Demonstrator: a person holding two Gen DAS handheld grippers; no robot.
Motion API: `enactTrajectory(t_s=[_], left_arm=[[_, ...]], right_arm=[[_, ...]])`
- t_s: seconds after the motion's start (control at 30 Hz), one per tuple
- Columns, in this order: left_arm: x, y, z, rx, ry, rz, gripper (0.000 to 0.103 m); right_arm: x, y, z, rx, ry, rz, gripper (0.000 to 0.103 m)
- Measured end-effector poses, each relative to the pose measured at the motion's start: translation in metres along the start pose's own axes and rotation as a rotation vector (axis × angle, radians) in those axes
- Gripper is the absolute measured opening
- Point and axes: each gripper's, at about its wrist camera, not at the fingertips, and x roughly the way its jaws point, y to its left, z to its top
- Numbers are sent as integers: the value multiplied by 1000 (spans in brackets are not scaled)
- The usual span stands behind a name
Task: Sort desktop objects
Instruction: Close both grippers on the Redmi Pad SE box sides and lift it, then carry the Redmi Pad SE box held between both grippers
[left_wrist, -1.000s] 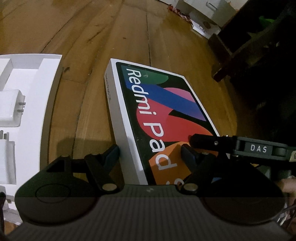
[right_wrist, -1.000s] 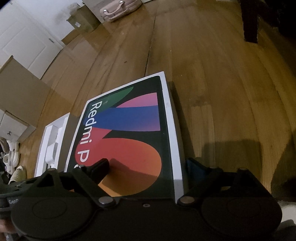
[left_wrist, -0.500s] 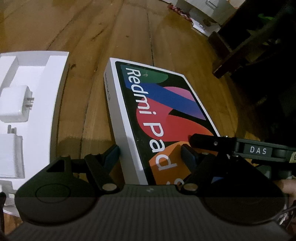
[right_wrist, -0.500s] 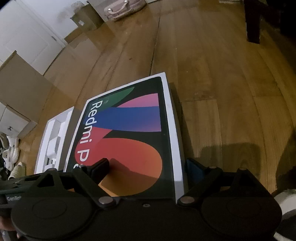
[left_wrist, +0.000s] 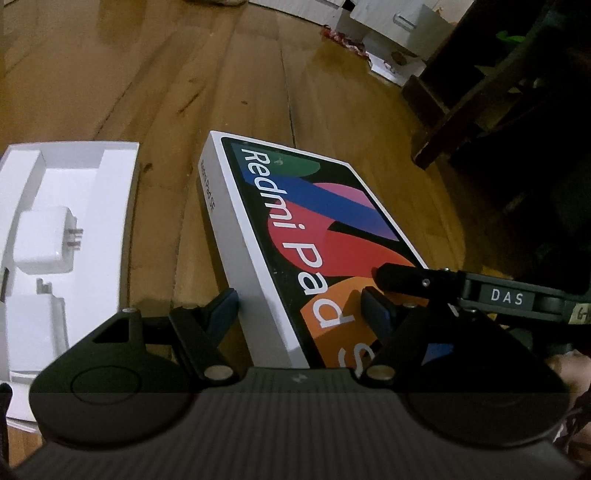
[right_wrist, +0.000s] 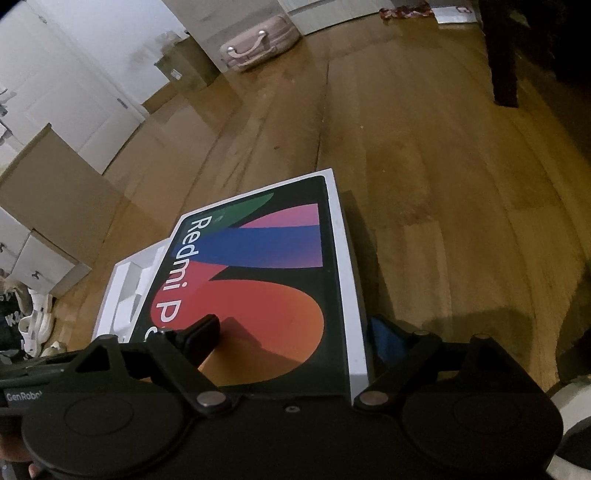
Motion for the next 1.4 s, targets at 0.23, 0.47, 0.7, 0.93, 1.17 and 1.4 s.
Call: enactTrajectory(t_s=[0.23,0.47,0.7,0.93,1.17,1.4], left_arm=[[-10,-1,2,4,-13,-4,72],[-18,0,4,26,-24,22,72],[-35,14,3,1,-22,29,72],[-47,22,5,14,-43,74,72],[-63,28,11,26,-84,78,72],[-89,28,21,113,-141,184,72]], right_arm=[[-3,3,-1,-6,-37,5,90],[-3,11,-6,-6,-49,15,90],[0,22,-2,-32,-55,38,85],[5,38,-5,-45,-35,75,85],[4,50,-3,-57,-67,109,85],[9,84,7,-114,-119,157,85]])
